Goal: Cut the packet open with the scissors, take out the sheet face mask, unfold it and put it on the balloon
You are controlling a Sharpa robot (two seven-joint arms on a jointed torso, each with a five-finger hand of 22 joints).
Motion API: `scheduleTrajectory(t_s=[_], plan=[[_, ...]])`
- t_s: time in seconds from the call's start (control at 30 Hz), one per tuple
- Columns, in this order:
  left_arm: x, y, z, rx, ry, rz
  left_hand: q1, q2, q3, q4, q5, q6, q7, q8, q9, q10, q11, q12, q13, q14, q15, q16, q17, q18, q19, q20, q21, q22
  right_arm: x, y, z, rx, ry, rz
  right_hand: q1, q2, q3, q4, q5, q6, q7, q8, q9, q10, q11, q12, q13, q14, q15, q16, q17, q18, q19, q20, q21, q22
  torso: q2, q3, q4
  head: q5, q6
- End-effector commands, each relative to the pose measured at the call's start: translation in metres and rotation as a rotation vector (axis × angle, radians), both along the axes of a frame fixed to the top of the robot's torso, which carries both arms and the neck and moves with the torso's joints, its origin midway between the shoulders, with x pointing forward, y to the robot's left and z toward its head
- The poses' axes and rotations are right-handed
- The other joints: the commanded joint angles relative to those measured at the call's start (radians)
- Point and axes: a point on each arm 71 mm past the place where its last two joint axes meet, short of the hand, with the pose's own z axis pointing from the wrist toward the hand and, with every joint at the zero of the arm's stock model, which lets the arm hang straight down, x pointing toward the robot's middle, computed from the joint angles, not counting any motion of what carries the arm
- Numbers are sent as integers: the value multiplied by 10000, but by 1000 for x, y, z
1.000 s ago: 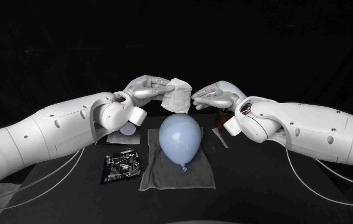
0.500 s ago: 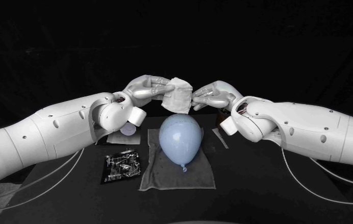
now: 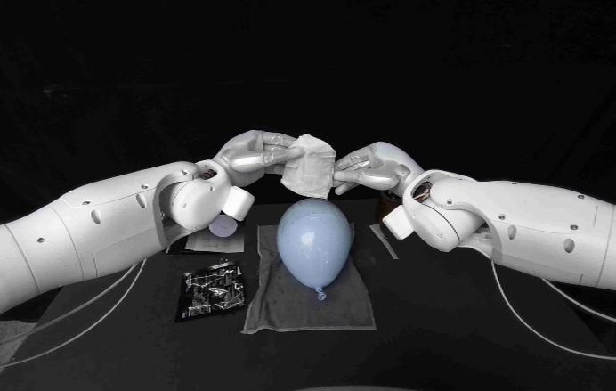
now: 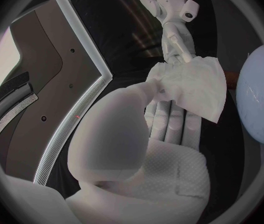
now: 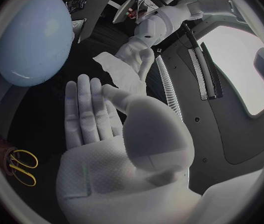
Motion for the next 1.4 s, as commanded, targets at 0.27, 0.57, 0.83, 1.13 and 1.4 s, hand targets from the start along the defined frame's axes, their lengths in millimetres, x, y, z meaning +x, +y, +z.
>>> scheduleTrajectory(t_s=[0.27, 0.57, 0.83, 1.13, 1.4], plan=[[1, 1, 3, -196, -162, -62, -67, 16, 24, -64, 31, -39, 26, 19, 353, 85, 3, -37, 12, 71, -21, -72, 16, 141, 3, 62, -55, -10, -4, -11, 7, 1097, -296, -106, -157, -39, 12, 123, -6, -390, 133, -142, 11, -495, 250, -145, -21, -462, 224, -285, -12, 70, -419, 229, -305, -179, -9, -6, -7, 11, 51], [2, 2, 3, -19, -295, -73, -90, 14, 55, -119, 32, -43, 25, 20, 366, 86, 2, -38, 14, 75, -23, -80, 25, 140, -11, 69, -67, -10, -4, -18, 15, 1007, -894, -287, -313, -451, -132, 118, 19, -482, 197, -208, 15, -672, 318, -118, -10, -611, 294, -332, 49, 185, -491, 412, -550, -342, -8, -9, 0, -16, 98], [2, 2, 2, 185, -434, -130, -94, 14, 62, -131, 33, -42, 24, 20, 369, 86, 2, -38, 14, 75, -24, -82, 27, 139, -14, 70, -70, -10, -6, -15, 24, 808, -1349, 87, -807, -923, -487, 520, 39, -536, 217, -301, -19, -799, 365, -114, -7, -731, 343, -327, 153, 230, -416, 517, -889, -593, -12, -12, 3, -17, 136], [1, 1, 2, 299, -511, -164, -104, 14, 78, -158, 33, -45, 24, 19, 375, 84, 3, -39, 15, 74, -24, -86, 32, 139, -21, 73, -75, -10, -6, -8, 30, 405, -1919, 489, -970, -1178, -762, 782, 20, -542, 242, -356, -47, -921, 403, -98, 5, -862, 385, -339, 220, 234, -370, 562, -1132, -768, -4, -5, 3, -20, 145], [1, 1, 2, 297, -544, -169, -104, 14, 78, -158, 33, -45, 24, 19, 375, 84, 3, -39, 15, 74, -24, -86, 32, 139, -21, 73, -75, -10, -7, -3, 32, -406, -2580, 1002, -806, -1143, -839, 1008, 8, -383, 123, -313, -32, -650, 273, 28, 38, -612, 259, -73, 422, 249, 1, 472, -1229, -889, -8, -12, -1, -21, 127]])
